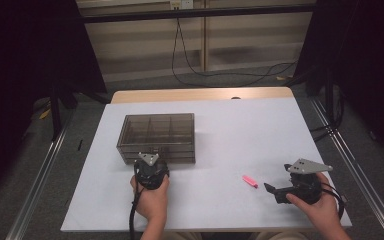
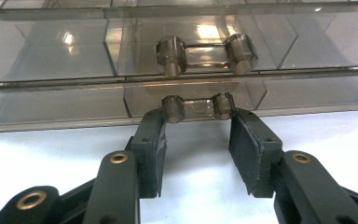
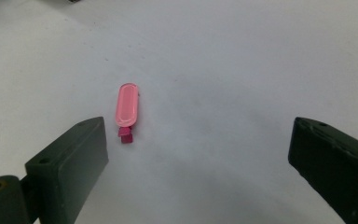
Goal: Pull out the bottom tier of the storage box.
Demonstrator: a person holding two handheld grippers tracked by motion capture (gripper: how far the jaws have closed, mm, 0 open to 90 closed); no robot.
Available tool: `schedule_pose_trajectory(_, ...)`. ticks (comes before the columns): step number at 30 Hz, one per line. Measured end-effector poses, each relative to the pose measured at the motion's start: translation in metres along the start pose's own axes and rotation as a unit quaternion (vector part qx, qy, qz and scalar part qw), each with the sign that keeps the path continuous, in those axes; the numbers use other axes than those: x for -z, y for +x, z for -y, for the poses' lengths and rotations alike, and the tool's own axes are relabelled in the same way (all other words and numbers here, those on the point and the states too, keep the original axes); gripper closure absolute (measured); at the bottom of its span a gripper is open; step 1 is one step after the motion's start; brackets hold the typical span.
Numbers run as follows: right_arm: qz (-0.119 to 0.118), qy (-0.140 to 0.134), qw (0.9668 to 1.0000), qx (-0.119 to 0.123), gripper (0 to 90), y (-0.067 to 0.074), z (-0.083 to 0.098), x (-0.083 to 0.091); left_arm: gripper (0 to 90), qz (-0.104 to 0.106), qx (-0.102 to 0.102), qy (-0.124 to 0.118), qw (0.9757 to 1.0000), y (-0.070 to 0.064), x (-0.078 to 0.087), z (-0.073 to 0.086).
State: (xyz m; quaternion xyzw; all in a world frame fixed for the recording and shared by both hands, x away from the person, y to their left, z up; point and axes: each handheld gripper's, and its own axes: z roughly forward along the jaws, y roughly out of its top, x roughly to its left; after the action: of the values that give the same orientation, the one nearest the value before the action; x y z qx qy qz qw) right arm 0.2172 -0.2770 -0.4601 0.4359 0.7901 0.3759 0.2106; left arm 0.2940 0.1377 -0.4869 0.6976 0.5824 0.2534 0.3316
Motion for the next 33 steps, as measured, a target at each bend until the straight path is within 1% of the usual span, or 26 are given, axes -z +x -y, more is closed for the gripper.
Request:
schedule_pose_trajectory(9,0.001,0.001,1.0,-0.001,4.5,0.0,0.0,0.0,56.7,0.002,0.002,-0.003,1.0,0.0,0.003,0.0)
schedule_pose_trajectory(14,0.001,0.002,1.0,-0.002,4.5,0.0,0.0,0.0,56.8,0.004,0.002,-0.005,1.0,0.0,0.005,0.002)
schedule_pose_trajectory(16,0.0,0.0,1.0,0.001,4.5,0.0,0.0,0.0,56.7,0.002,-0.002,-0.004,1.0,0.0,0.006,0.003)
schedule_pose_trajectory(23,0.001,0.001,1.0,0.001,4.4,0.0,0.0,0.0,56.8,0.007,0.004,-0.009,0.9999,0.001,0.01,0.007)
schedule_pose_trajectory(31,0.002,0.004,1.0,0.004,4.4,0.0,0.0,-0.002,56.7,0.011,0.0,-0.009,0.9999,0.001,0.013,0.01)
schedule_pose_trajectory(33,0.001,0.004,1.0,0.004,4.4,0.001,0.0,-0.002,56.8,0.012,0.003,-0.008,0.9999,0.001,0.014,0.01)
